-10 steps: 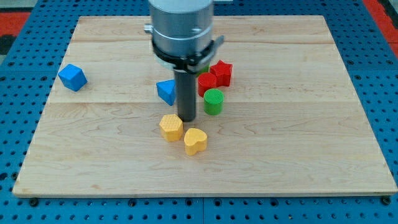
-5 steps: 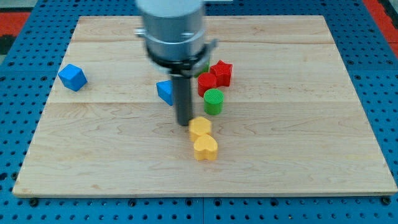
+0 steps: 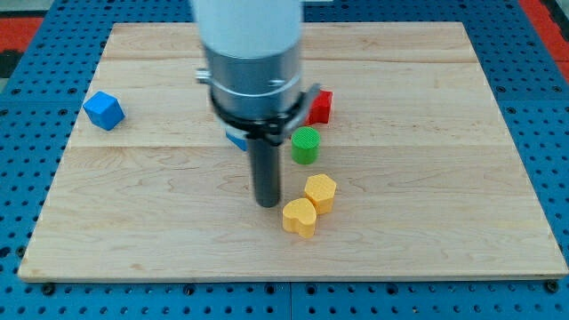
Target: Push the yellow hexagon parallel to the red star
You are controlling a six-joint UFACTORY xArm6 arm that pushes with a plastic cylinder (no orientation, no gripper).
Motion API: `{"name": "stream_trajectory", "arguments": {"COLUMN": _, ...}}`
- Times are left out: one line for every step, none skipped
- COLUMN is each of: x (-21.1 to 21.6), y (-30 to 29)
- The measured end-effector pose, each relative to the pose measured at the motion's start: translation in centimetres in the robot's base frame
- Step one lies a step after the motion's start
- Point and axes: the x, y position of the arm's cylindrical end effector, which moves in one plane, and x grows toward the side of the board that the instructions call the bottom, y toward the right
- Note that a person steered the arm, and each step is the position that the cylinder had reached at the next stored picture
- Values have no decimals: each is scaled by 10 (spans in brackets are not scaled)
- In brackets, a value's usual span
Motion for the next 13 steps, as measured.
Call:
{"name": "stream_trajectory", "arguments": {"x": -15, "y": 63}}
{"name": "stream_trajectory", "arguments": {"x": -42, "y": 123}}
{"name": "stream_trajectory", "arguments": {"x": -39, "y": 101}}
{"name": "stream_trajectory", "arguments": {"x": -8, "y": 76}}
{"name": "stream_trajectory", "arguments": {"x": 6, "y": 115}}
{"name": "stream_trajectory", "arguments": {"x": -11, "y": 170}}
{"name": "stream_trajectory", "arguments": {"x": -57, "y": 200}}
{"name": "stream_trajectory", "arguments": {"x": -63, "y": 204}}
{"name": "stream_trajectory", "arguments": {"x": -49, "y": 195}}
{"name": "stream_trajectory", "arguments": {"x": -58, "y": 194}}
{"name": "stream_trajectory", "arguments": {"x": -65, "y": 209}}
{"name": "stream_trajectory", "arguments": {"x": -60, "y": 215}}
{"name": "stream_trajectory", "arguments": {"x": -78, "y": 238}}
